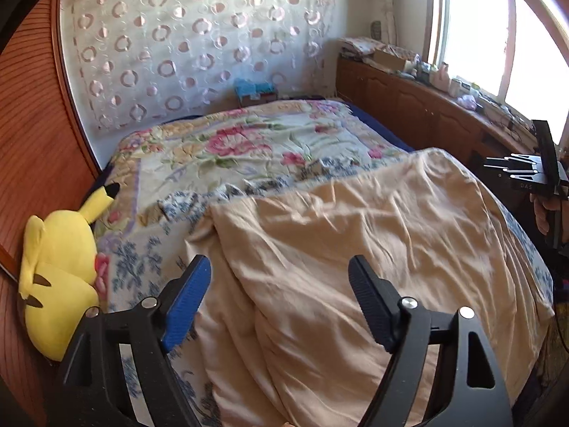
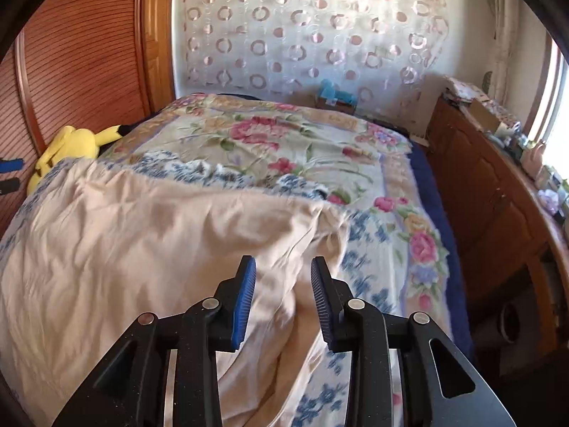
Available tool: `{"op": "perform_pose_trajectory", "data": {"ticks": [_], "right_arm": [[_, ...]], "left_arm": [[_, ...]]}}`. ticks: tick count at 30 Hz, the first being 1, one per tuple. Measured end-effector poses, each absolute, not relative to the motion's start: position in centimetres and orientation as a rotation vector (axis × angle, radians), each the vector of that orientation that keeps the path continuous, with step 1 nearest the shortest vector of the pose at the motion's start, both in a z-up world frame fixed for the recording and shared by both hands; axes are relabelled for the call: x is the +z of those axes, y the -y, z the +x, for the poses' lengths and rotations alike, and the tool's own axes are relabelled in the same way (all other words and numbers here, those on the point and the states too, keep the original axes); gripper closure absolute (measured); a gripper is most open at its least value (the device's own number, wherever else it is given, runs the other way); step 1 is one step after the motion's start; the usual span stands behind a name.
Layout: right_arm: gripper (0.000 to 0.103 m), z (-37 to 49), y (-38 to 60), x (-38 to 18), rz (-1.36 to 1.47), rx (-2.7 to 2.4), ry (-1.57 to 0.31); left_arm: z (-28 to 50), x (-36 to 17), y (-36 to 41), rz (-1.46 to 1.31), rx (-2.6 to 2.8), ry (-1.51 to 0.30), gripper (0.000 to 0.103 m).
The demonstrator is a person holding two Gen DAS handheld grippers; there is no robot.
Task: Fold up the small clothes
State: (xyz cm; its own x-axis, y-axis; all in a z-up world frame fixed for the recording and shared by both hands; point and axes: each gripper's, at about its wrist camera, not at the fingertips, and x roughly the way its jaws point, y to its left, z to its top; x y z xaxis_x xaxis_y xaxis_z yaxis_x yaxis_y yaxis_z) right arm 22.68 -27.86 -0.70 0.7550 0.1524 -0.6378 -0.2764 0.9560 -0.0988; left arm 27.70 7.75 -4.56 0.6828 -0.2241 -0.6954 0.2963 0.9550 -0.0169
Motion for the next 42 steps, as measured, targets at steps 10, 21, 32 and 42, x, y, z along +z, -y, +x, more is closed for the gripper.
{"op": "perform_pose_trajectory", "data": {"ticks": [10,21,32,42], "right_arm": [[0.051,18.3,32.8,-0.4,-0.079,0.327,-0.725],[0.051,15.3,34.1,-1.0,-0.087,0.340,-0.773],[0.046,15.6,34.3,-1.2,-0.142,0.319,-0.732],[0.044,15.4,32.5,-3.1,-0.156,0.320,-0.723]], "left_arm": [[23.4,-7.9,-5.6,0.103,-0.311,-0.831,0.022],[20.4,-11.3,-5.1,0.101,-0.296,-0.903,0.022],[19.9,-11.7,-4.5,0.161,-0.300,-0.869,0.016],[19.8,-11.9,-4.2,0.169,-0.310,-0.871,0.012]]}}
